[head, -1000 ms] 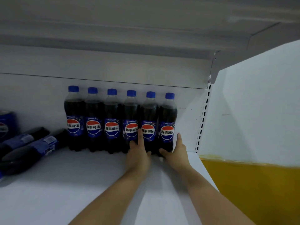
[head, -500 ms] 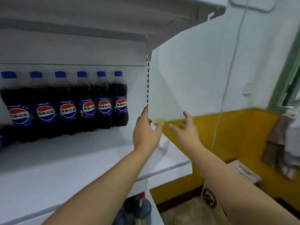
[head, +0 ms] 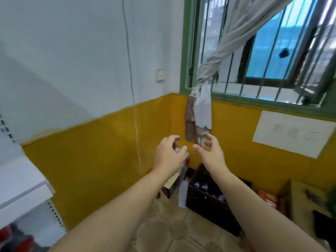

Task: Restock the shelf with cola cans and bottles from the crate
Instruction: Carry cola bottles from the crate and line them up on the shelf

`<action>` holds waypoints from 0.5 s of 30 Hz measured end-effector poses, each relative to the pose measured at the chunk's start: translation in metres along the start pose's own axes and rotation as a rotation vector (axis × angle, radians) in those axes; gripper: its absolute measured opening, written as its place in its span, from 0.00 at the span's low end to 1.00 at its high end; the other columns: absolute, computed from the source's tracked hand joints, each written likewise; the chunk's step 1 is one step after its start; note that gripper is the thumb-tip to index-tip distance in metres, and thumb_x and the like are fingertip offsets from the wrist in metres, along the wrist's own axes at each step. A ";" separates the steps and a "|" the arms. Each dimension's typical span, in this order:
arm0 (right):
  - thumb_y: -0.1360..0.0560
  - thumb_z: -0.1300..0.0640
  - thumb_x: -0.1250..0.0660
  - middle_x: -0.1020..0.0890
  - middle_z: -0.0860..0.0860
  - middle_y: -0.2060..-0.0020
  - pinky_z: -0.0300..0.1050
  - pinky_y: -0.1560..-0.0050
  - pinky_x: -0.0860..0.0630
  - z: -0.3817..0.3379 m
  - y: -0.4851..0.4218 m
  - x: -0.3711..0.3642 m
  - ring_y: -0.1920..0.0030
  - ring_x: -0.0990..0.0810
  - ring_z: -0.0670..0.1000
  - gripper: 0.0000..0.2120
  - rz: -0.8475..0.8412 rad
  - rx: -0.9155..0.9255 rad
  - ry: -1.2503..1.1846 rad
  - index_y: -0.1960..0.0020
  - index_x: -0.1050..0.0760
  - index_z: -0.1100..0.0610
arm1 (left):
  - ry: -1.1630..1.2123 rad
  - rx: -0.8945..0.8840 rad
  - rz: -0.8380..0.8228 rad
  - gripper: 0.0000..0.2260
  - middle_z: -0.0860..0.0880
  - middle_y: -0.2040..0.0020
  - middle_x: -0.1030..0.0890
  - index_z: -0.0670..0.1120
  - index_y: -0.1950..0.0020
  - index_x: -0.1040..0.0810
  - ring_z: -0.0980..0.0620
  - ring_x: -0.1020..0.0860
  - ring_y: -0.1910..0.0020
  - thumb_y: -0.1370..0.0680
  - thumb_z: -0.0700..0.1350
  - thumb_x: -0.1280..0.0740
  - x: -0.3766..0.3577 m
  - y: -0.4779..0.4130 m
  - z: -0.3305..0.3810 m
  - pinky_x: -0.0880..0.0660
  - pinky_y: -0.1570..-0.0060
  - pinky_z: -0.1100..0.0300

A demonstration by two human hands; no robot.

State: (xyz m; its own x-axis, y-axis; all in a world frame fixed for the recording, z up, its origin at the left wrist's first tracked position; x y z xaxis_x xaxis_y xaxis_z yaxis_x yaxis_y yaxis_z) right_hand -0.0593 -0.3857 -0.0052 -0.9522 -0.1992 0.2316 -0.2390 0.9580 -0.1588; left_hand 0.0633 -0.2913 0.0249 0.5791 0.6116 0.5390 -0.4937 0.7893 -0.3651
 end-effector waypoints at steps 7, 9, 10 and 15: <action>0.24 0.53 0.33 0.28 0.54 0.37 0.45 0.48 0.30 0.093 -0.071 0.149 0.45 0.29 0.49 0.27 0.185 -0.137 0.101 0.28 0.38 0.52 | 0.111 0.081 -0.215 0.20 0.51 0.51 0.23 0.49 0.34 0.29 0.52 0.25 0.50 0.24 0.50 0.33 -0.184 -0.042 0.026 0.26 0.48 0.55; 0.24 0.53 0.33 0.27 0.53 0.38 0.46 0.47 0.29 0.118 -0.088 0.172 0.46 0.28 0.49 0.26 0.199 -0.183 0.128 0.29 0.37 0.52 | 0.126 0.096 -0.253 0.20 0.50 0.52 0.22 0.48 0.34 0.28 0.51 0.24 0.50 0.25 0.49 0.32 -0.219 -0.052 0.027 0.26 0.48 0.54; 0.24 0.53 0.33 0.27 0.53 0.39 0.47 0.46 0.27 0.130 -0.097 0.179 0.46 0.28 0.49 0.26 0.198 -0.206 0.134 0.29 0.37 0.52 | 0.120 0.103 -0.272 0.19 0.50 0.52 0.22 0.48 0.35 0.28 0.51 0.24 0.50 0.25 0.49 0.32 -0.235 -0.058 0.025 0.26 0.48 0.55; 0.24 0.53 0.33 0.28 0.52 0.37 0.50 0.45 0.25 0.196 -0.143 0.190 0.46 0.27 0.50 0.26 0.182 -0.334 0.092 0.29 0.38 0.51 | 0.084 0.148 -0.351 0.19 0.51 0.52 0.23 0.48 0.35 0.28 0.52 0.25 0.50 0.24 0.49 0.32 -0.297 -0.098 -0.001 0.27 0.50 0.58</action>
State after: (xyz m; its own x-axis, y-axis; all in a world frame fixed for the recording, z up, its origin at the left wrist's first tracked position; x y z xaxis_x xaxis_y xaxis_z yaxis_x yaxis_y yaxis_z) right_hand -0.2435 -0.6012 -0.1261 -0.9486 -0.0148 0.3161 0.0221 0.9934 0.1128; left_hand -0.0598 -0.5499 -0.0997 0.7774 0.3133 0.5454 -0.3412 0.9385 -0.0529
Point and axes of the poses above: each hand's wrist, its own y-axis away from the middle knuckle, its own x-axis out of the back of the hand, z = x × y, the point moved 5 cm from there along -y, towards the middle knuckle
